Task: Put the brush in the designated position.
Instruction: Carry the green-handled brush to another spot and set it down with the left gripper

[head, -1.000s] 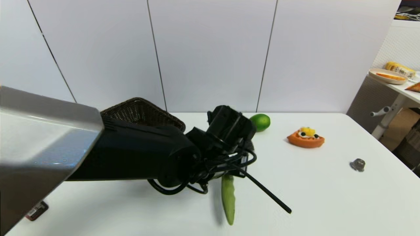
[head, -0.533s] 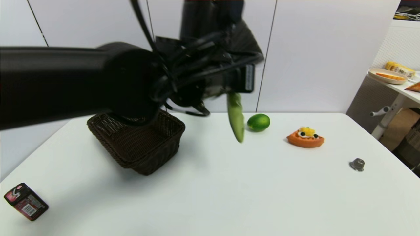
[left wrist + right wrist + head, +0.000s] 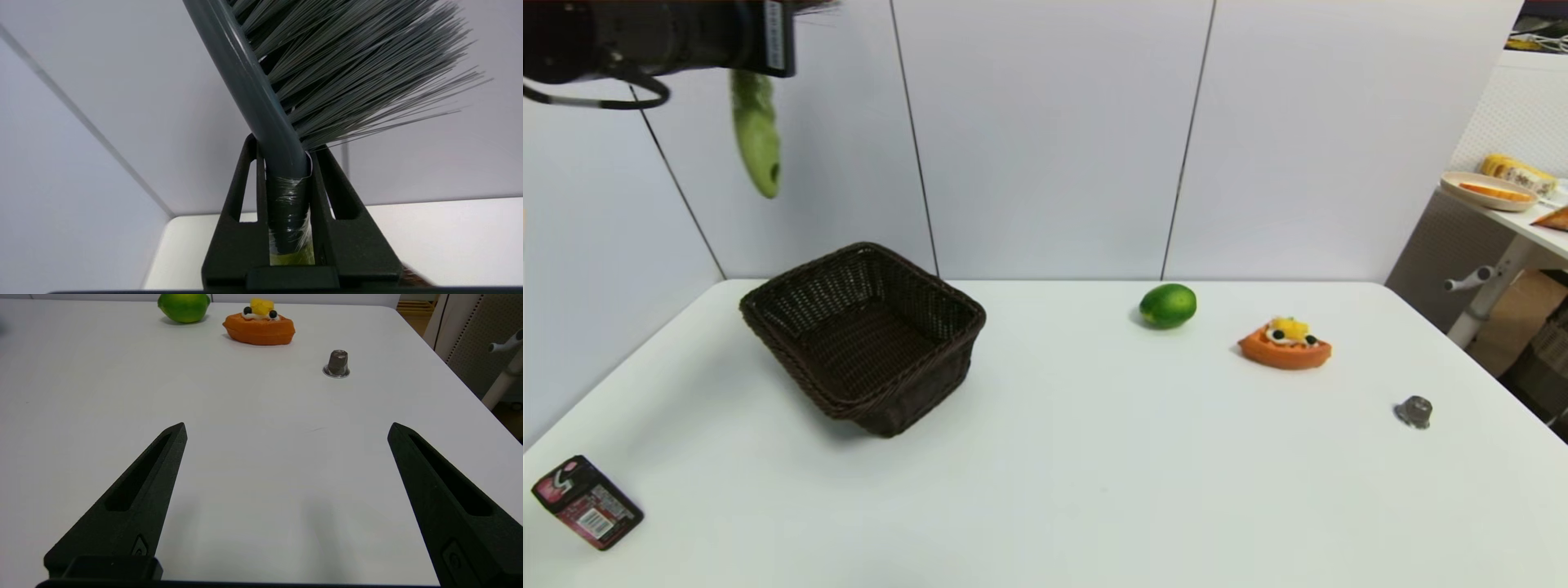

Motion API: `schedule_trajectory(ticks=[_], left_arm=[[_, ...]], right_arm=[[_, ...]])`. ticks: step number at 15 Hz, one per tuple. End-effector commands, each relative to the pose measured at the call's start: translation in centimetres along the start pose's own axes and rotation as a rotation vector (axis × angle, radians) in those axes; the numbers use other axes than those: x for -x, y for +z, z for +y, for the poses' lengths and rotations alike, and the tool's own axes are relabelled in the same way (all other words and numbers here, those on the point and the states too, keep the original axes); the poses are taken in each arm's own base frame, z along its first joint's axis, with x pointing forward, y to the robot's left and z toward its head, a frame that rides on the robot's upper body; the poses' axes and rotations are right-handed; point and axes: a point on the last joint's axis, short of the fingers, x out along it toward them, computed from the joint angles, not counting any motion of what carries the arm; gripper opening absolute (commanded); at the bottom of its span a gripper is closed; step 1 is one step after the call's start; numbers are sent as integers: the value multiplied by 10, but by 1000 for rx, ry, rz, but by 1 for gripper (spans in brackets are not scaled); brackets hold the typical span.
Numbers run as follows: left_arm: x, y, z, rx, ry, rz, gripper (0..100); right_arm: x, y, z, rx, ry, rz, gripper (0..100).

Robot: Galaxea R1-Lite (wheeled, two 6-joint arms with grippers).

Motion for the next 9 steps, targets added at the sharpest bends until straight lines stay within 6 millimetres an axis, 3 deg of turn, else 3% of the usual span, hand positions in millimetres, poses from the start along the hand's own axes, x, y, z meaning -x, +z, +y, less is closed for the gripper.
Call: schedule_trajectory(ticks=[1, 5, 9], left_arm=[[30, -40, 76, -10, 75, 74, 0], [21, -99, 97, 32, -151, 189, 0], [-8, -148, 90, 51, -257, 272, 0]], right_arm=[[0, 0, 0, 0, 1, 3, 100], [0, 0, 0, 0, 1, 3, 100], [0, 0, 0, 0, 1, 3, 100]])
